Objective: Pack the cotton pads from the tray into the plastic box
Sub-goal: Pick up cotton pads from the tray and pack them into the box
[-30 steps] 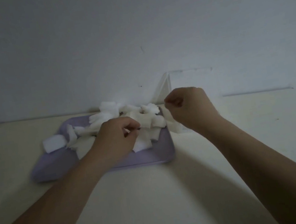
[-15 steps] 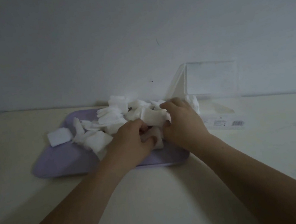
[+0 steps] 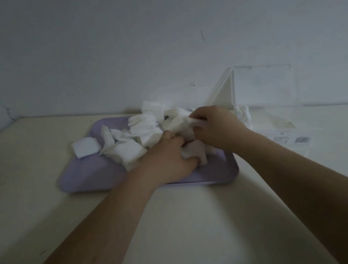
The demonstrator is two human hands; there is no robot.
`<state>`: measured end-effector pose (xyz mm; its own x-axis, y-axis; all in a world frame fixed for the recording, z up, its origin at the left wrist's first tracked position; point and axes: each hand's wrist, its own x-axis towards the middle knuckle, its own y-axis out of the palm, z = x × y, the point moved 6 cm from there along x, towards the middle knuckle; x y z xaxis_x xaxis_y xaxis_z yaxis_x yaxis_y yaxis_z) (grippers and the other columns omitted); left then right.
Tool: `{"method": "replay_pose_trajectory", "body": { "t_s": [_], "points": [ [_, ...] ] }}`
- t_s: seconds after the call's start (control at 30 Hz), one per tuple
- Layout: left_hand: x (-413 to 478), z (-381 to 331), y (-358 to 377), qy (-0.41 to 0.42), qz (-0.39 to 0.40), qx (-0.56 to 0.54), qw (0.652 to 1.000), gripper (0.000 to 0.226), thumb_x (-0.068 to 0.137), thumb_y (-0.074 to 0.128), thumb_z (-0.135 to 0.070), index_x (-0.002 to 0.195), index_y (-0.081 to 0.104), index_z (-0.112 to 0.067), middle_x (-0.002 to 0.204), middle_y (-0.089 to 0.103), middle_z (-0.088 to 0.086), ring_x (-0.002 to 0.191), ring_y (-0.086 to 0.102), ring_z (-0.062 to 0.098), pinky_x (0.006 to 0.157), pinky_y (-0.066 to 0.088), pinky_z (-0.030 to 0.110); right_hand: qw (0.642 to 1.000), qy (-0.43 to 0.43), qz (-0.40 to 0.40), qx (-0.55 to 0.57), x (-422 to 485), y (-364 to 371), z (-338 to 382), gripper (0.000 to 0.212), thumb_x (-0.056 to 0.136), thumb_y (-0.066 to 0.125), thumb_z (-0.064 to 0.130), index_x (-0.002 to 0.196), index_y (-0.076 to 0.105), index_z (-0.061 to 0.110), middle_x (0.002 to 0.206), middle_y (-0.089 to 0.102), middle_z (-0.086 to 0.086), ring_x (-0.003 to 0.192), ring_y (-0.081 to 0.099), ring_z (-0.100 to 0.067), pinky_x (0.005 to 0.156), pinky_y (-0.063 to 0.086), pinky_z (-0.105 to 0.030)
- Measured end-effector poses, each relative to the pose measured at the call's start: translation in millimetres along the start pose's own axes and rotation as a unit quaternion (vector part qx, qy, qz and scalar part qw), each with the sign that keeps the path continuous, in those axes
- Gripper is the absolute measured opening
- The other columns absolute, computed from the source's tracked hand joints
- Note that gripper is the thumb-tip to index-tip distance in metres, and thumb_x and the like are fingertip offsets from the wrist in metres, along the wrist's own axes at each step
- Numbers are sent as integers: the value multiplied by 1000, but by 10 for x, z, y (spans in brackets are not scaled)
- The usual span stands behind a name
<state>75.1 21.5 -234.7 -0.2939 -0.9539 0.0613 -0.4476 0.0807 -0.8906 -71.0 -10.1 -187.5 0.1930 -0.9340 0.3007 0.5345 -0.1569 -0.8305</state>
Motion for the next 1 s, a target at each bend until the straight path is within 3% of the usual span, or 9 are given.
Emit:
{"method": "replay_pose_trajectory", "body": {
  "t_s": [0.1,0.23,0.37,0.5,0.6,0.7,0.83,0.93,1.0],
  "points": [
    [-15,1,-15,-7,-17,10,1000,61,76,63,-66,124,58,-28,138,48,-2,123,52,20,97,42,32,994,12,-73,82,-131,-191,12,12,83,62,9,82,66,21,70,65,6,69,63,-3,56,41,-12],
    [-55,-31,-114,11,-77,-139,987,31,74,80,-41,89,61,-21,88,68,-5,84,66,16,76,57,41,915,93,-59,389,-479,-230,-74,19,84,60,-2,95,74,6,83,77,-18,73,77,-27,61,62,-36],
    [-71,-30,-210,-2,-128,-310,942,22,74,86,-22,84,66,-24,63,65,-15,54,55,-3,49,45,17,853,160,-39,495,-754,-152,-295,16,88,72,-2,104,75,-2,97,77,-26,85,76,-34,76,65,-45],
    [-56,-70,-104,-40,-63,-512,856,30,67,82,-20,96,74,-22,78,71,-2,68,58,14,46,40,25,831,166,-72,527,-843,-68,-444,11,91,72,1,101,77,3,96,77,-24,87,74,-32,83,63,-45],
    [-53,-100,-10,-35,-26,-563,825,37,68,79,-15,105,74,-16,95,75,7,78,64,17,54,47,27,813,148,-50,561,-829,-56,-479,15,85,73,5,98,79,7,94,78,-21,85,75,-31,81,62,-42],
    [-52,-122,32,-14,2,-601,799,43,71,80,-10,112,67,-4,98,75,11,81,70,17,58,53,29,835,138,-23,532,-815,-51,-514,23,79,69,4,99,79,6,94,75,-27,81,70,-30,80,56,-46],
    [-56,-146,66,14,29,-600,799,49,68,87,-20,111,69,-4,102,76,15,83,72,22,63,57,33,861,115,-45,493,-821,-67,-511,23,83,71,1,103,79,9,95,77,-25,79,71,-30,80,59,-50],
    [-55,-152,75,25,36,-584,811,46,68,88,-28,108,76,-9,106,76,16,85,69,23,65,55,32,858,105,-78,496,-837,-115,-511,18,84,80,3,101,80,10,90,80,-15,74,73,-21,65,59,-31],
    [-69,-154,78,23,32,-563,825,40,69,88,-30,104,79,-14,105,76,14,83,63,21,62,50,29,866,101,-85,481,-858,-124,-511,17,83,83,7,98,82,13,90,81,-11,74,72,-16,63,56,-27]
  ]
}}
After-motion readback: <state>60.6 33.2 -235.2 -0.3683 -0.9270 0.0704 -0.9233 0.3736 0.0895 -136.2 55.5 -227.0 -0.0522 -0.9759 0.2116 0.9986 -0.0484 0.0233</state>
